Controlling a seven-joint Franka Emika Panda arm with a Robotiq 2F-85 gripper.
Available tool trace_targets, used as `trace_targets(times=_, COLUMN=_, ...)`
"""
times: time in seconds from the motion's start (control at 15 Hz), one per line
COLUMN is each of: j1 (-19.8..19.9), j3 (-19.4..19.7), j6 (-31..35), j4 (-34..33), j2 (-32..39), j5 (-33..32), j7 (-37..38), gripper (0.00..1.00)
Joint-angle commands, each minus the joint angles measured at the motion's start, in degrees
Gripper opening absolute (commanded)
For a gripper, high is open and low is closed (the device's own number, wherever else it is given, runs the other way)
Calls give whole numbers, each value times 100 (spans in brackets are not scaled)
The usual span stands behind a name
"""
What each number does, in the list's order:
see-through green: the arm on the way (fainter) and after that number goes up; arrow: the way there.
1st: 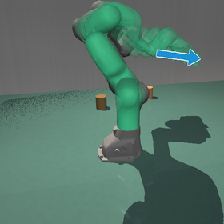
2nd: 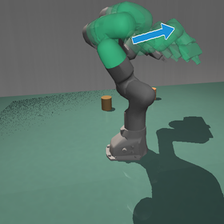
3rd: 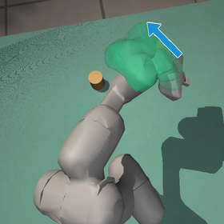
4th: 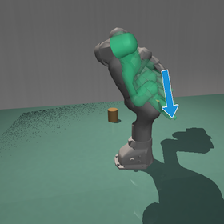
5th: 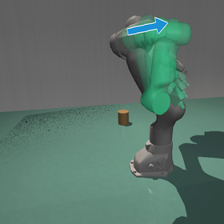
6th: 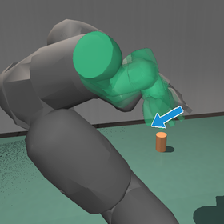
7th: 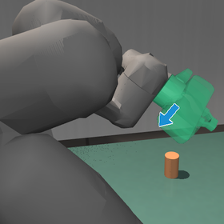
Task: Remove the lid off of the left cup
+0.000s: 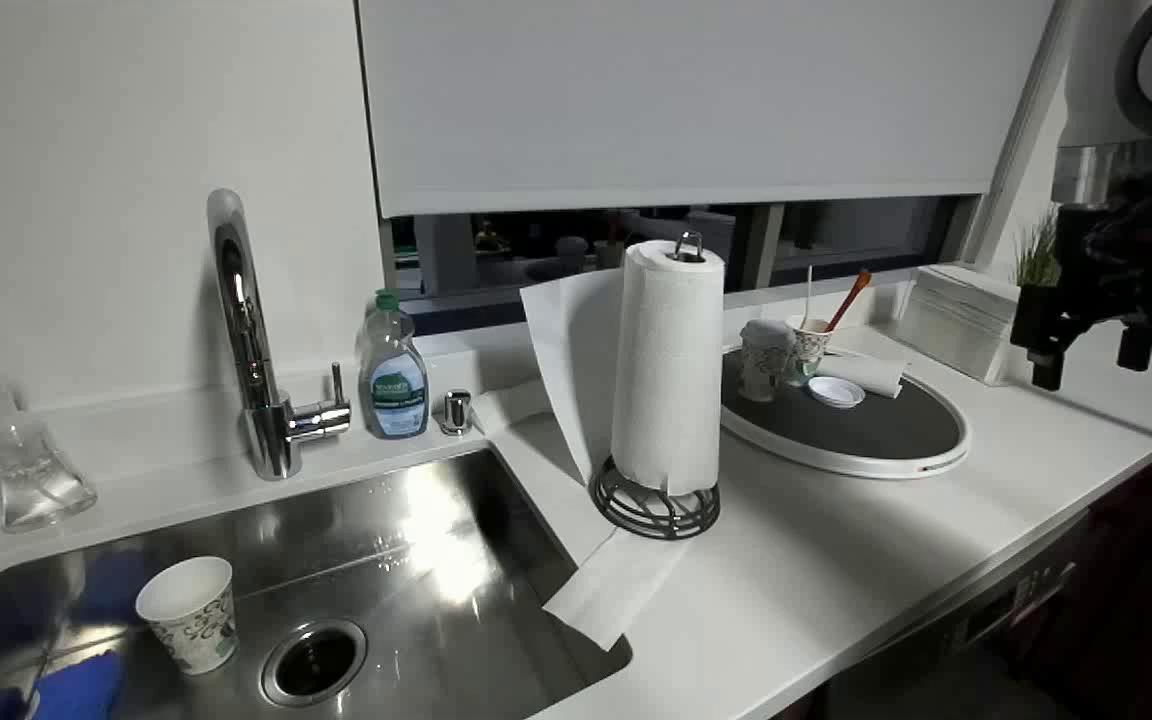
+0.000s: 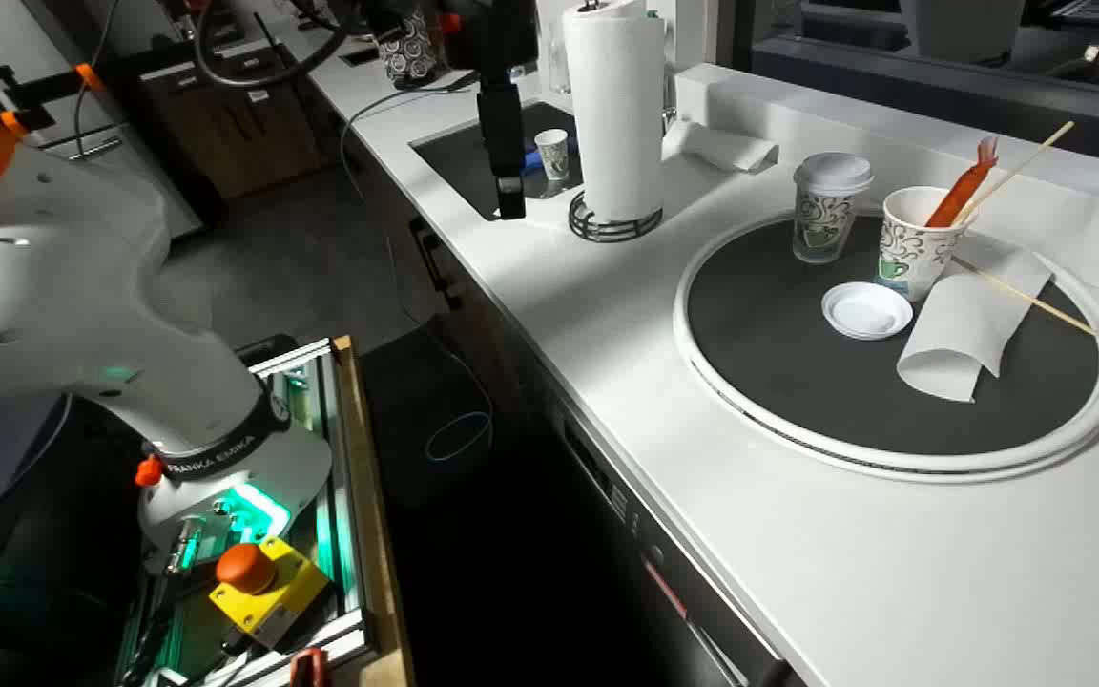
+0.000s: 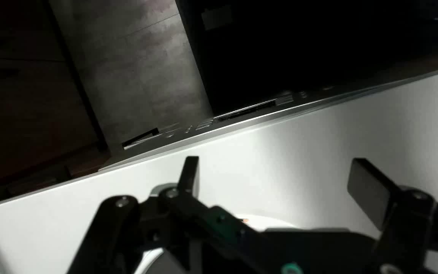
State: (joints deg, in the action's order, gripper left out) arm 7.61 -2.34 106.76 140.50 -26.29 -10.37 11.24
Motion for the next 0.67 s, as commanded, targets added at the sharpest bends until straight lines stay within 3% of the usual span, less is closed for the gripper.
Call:
trace_targets(times=0.0, j1=-93, j3=84, j6=-17, j4=-10, j2=4, j5=-35, j7=31, gripper=100)
trace_targets(times=0.27, j1=12, j3=153, j6=173, j4=-176, j2=230, j5=273, j7=654, gripper=100)
trace_targets(times=0.6, j1=256, j3=325, j6=1018, j4=-980, j2=1283, j5=369, j7=1684, gripper=100)
